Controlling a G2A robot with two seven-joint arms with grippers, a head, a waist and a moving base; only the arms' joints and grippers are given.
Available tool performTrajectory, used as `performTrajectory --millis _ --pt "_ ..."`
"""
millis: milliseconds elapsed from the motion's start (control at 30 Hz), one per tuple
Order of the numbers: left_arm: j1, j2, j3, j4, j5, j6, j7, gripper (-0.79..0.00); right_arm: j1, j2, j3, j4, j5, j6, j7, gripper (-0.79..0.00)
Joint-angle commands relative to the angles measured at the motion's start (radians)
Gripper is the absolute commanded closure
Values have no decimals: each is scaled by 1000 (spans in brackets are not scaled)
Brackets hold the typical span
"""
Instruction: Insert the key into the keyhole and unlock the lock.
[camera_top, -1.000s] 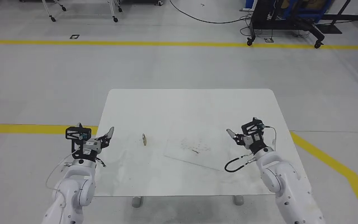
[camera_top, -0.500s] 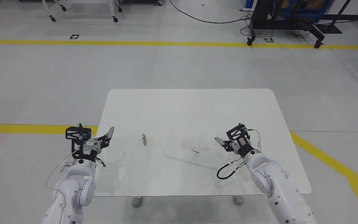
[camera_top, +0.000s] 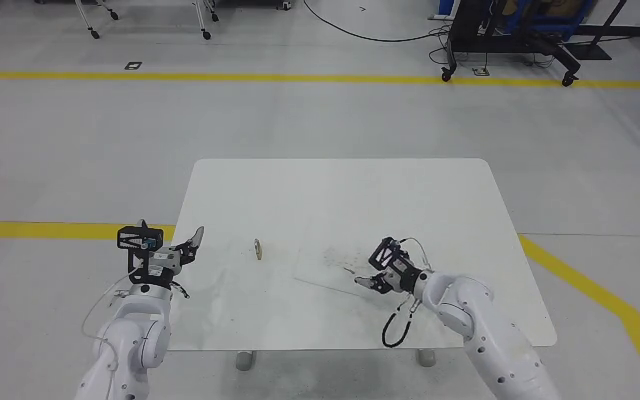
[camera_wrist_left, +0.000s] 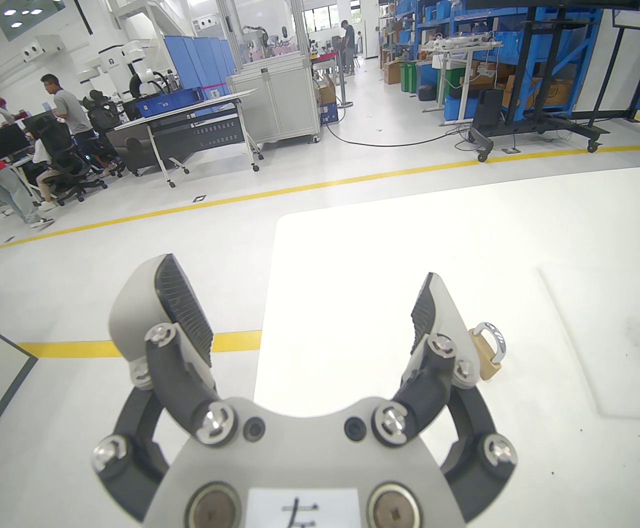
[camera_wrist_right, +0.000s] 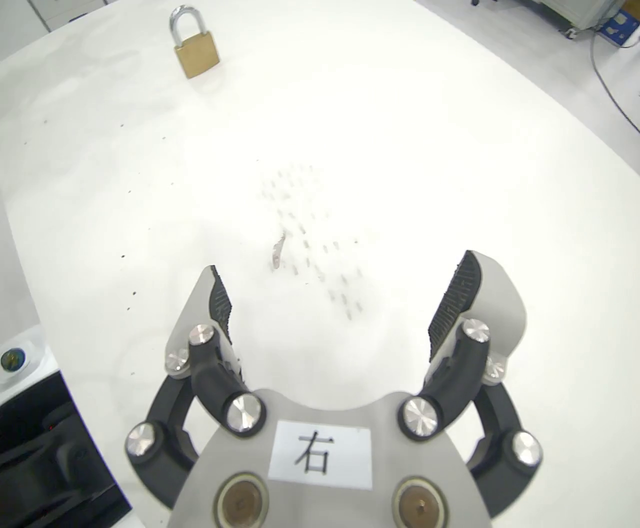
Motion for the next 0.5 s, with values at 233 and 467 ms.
performTrajectory --millis 233,467 --pt "0 0 0 0 0 0 0 -785 32 0 -57 3 9 -52 80 -348" --pt "0 0 0 0 0 0 0 -785 89 -10 -114 54 13 -13 125 -391"
